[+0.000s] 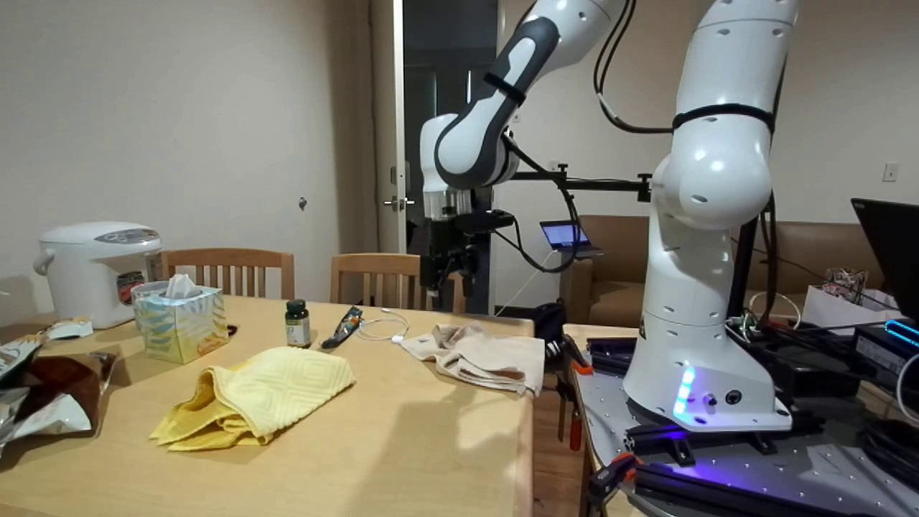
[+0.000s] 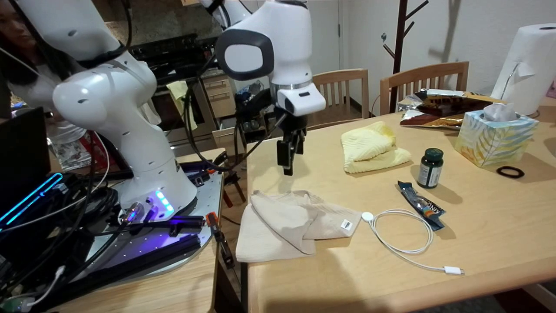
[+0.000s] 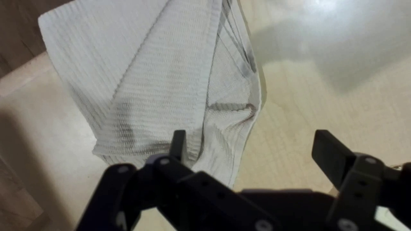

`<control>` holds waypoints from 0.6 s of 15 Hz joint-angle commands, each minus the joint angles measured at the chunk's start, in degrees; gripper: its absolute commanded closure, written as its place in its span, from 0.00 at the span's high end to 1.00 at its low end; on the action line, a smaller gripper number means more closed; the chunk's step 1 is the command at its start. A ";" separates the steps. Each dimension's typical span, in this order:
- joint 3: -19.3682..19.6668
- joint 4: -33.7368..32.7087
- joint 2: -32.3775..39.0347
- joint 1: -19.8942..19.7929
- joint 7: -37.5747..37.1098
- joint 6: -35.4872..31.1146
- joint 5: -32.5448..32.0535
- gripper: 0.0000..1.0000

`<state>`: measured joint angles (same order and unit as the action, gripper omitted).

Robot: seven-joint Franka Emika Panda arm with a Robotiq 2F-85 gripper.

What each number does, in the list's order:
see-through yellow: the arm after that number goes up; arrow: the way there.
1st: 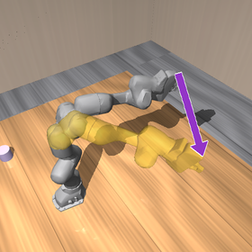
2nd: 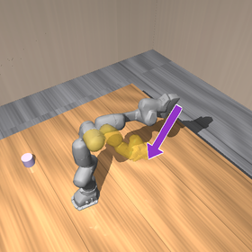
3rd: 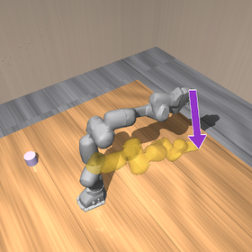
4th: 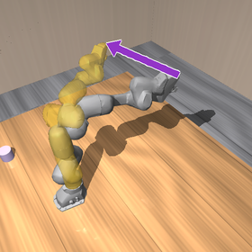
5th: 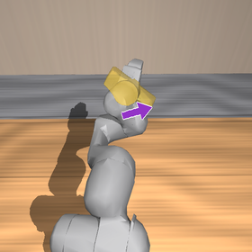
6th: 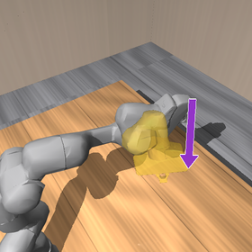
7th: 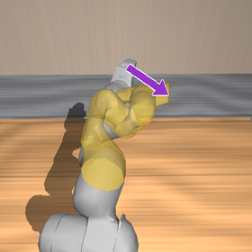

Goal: Move the towel at the edge closer to the bottle

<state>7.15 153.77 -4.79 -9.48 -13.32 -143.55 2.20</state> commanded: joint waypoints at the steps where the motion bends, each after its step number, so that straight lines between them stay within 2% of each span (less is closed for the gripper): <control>1: 2.14 -1.16 5.59 -0.09 5.01 -3.20 8.47 1.00; 7: 1.88 -1.52 8.48 -0.62 18.31 -6.66 29.66 1.00; 9: 2.40 -2.03 10.10 -1.02 18.69 -5.45 29.67 1.00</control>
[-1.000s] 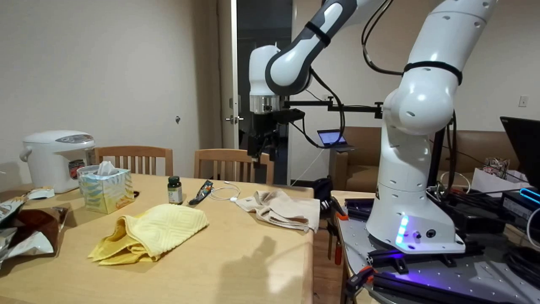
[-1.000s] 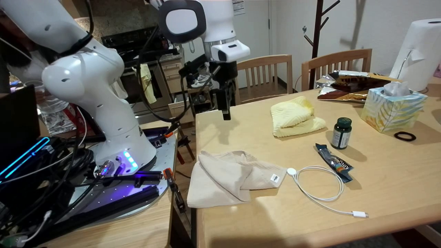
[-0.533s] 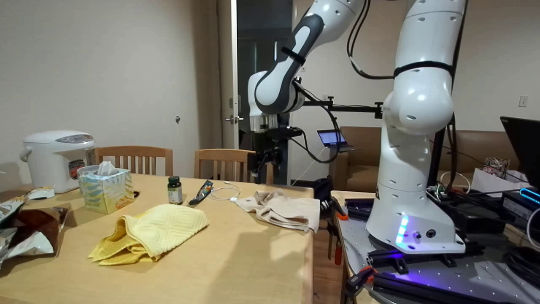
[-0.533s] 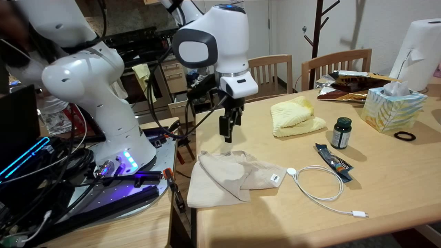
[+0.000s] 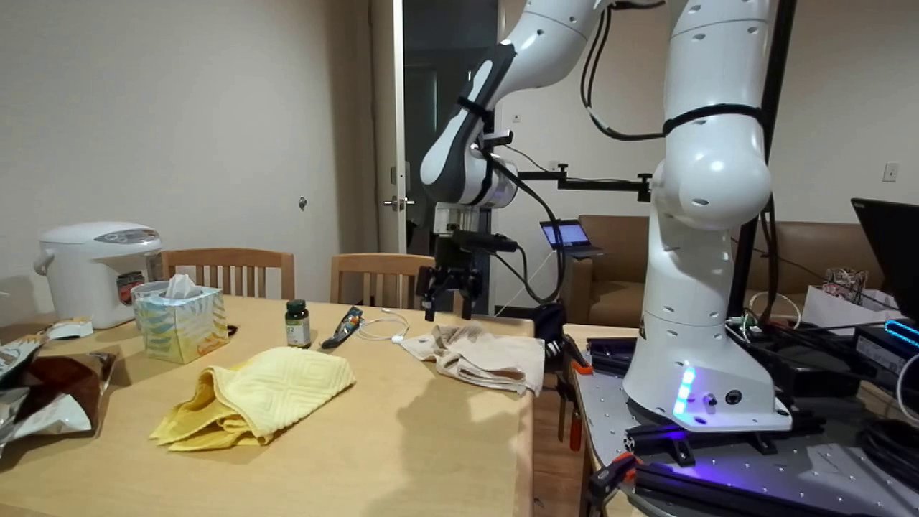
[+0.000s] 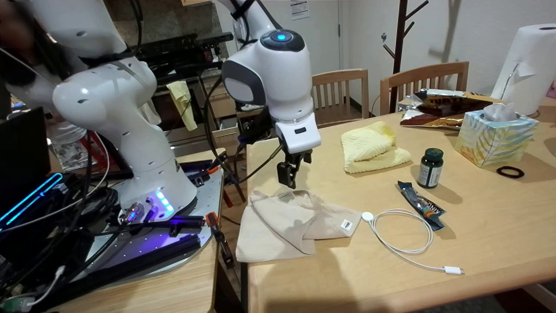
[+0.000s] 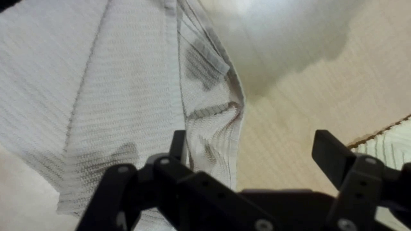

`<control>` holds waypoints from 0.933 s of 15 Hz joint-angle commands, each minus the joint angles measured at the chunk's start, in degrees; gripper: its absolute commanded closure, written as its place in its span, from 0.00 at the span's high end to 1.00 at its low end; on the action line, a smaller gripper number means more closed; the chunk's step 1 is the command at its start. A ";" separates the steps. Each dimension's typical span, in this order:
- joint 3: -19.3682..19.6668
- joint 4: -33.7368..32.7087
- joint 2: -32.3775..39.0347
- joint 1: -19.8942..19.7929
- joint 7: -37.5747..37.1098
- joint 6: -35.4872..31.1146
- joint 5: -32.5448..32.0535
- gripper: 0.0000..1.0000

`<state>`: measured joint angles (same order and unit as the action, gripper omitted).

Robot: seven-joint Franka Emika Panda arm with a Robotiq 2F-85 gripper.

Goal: Move the towel at the edge closer to the bottle

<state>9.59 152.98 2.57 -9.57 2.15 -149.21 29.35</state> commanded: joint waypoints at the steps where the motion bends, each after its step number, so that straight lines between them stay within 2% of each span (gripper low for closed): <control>1: 0.41 -1.21 3.74 -0.96 1.30 0.72 -2.00 1.00; 8: 4.85 -1.69 8.46 2.02 -17.22 0.02 -30.63 1.00; 11: 4.96 -2.18 8.22 3.05 -19.68 0.13 -35.25 1.00; 14: 4.11 -1.95 7.59 3.21 -18.53 -1.50 -34.90 1.00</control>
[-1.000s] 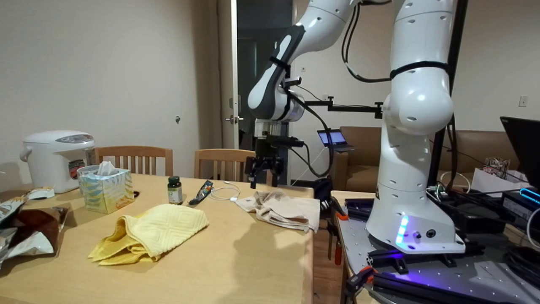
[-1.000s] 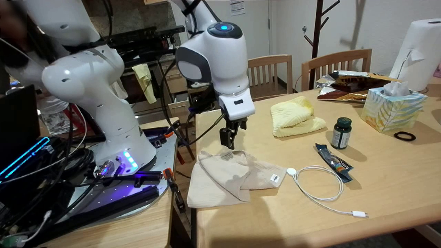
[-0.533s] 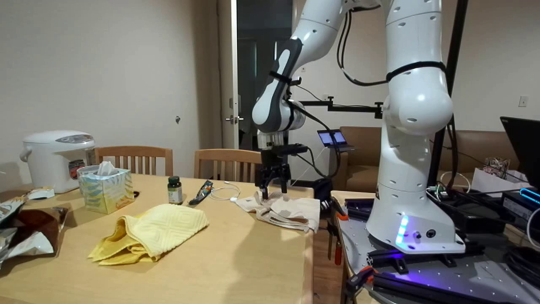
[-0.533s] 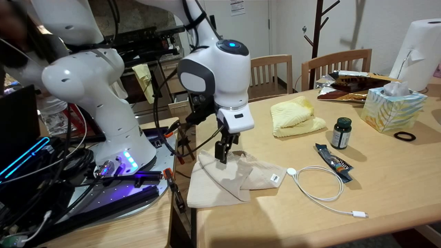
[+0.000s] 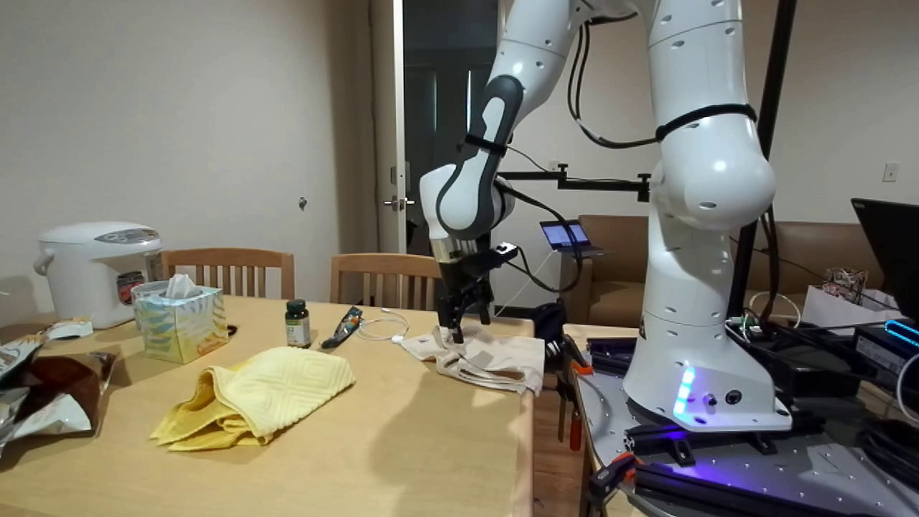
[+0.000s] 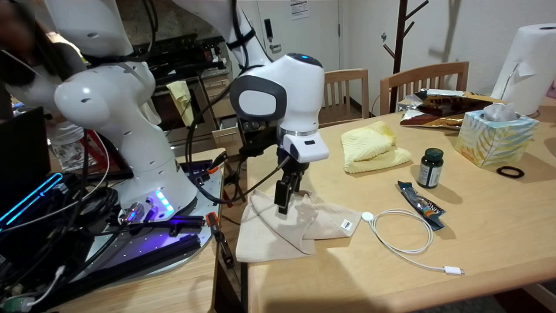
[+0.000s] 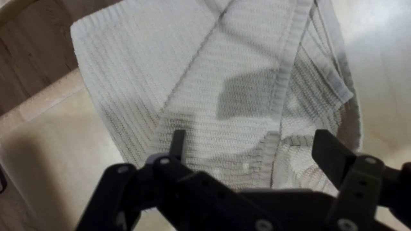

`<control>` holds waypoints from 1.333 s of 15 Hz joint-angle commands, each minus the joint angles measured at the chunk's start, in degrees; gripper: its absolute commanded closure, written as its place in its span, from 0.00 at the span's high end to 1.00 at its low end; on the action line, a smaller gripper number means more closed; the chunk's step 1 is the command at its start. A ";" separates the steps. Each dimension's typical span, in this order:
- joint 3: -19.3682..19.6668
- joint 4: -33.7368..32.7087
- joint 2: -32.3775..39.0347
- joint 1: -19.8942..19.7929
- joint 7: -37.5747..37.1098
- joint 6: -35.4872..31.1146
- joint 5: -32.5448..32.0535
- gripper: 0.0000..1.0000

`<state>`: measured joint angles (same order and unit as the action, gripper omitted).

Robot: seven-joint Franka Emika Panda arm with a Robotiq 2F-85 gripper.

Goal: Move the towel at the edge closer to the bottle

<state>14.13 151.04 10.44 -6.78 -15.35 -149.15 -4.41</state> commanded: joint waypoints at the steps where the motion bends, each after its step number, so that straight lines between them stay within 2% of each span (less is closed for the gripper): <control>1: -0.85 -0.17 -0.33 0.30 -0.07 -1.55 0.06 1.00; 6: -0.86 -0.55 -0.04 0.12 -0.06 -0.21 -0.11 1.00; 11: -1.35 -1.21 1.05 -0.33 1.08 -2.93 1.33 1.00; 20: -1.35 -0.69 4.40 -0.30 0.83 -14.67 3.83 1.00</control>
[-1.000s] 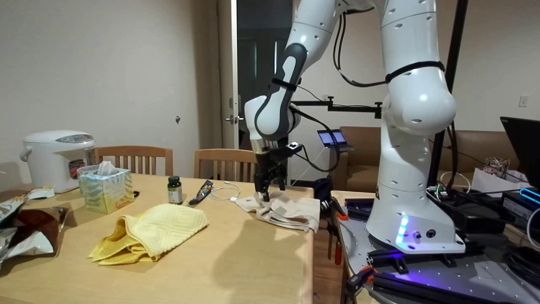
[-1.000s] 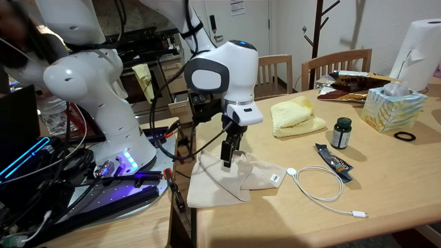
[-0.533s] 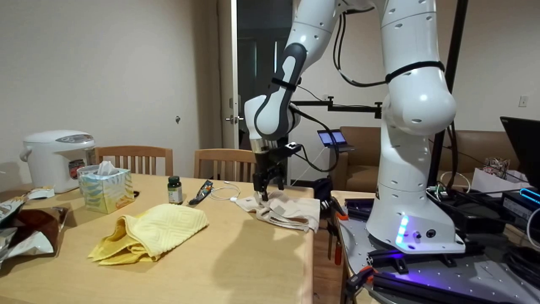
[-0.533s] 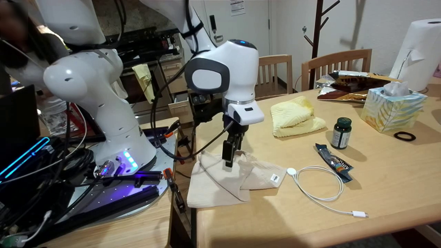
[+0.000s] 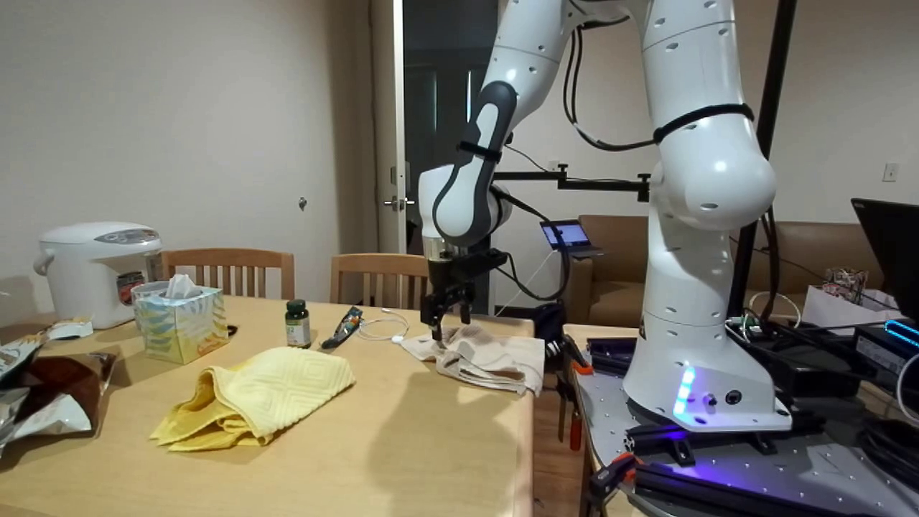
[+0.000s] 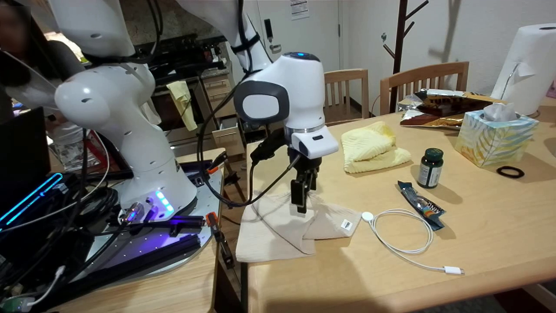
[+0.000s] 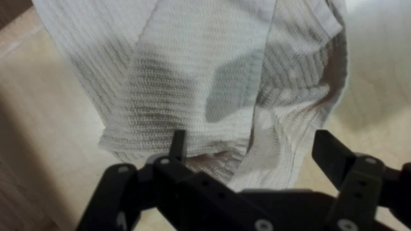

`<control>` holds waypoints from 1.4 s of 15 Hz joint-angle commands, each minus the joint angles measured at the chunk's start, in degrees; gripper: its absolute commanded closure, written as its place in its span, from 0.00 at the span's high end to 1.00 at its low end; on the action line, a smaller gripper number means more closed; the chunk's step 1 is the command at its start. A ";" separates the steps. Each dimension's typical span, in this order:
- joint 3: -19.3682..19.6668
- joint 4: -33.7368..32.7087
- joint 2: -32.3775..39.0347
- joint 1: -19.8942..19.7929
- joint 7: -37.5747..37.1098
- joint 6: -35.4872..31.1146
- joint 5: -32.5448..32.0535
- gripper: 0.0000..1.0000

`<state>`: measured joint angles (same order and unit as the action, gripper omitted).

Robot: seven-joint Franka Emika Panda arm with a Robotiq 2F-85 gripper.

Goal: Move the towel at the edge closer to the bottle

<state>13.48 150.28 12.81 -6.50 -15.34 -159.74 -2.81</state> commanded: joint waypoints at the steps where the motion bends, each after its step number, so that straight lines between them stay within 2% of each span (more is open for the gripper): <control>1: -0.55 0.19 2.53 -0.48 0.42 -5.62 2.67 1.00; 4: -0.41 0.19 4.23 -0.48 0.04 -9.67 5.14 1.00; 5: 1.43 0.11 4.84 0.88 -1.73 -10.51 4.28 1.00; 7: -0.27 0.70 3.58 -1.53 0.67 -9.06 7.22 1.00; 10: -8.12 0.45 1.99 -8.63 3.32 -6.10 20.06 1.00; 11: -12.69 0.06 1.65 -12.63 5.69 -5.46 25.42 1.00; 14: -18.08 -1.58 2.44 -17.11 9.48 -4.13 34.98 1.00; 16: -16.66 -1.09 3.05 -16.13 7.96 -5.71 33.08 1.00; 21: -5.88 -0.30 4.56 -7.03 1.45 -6.27 22.54 1.00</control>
<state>2.45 149.42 16.65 -18.36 -9.98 -165.78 24.70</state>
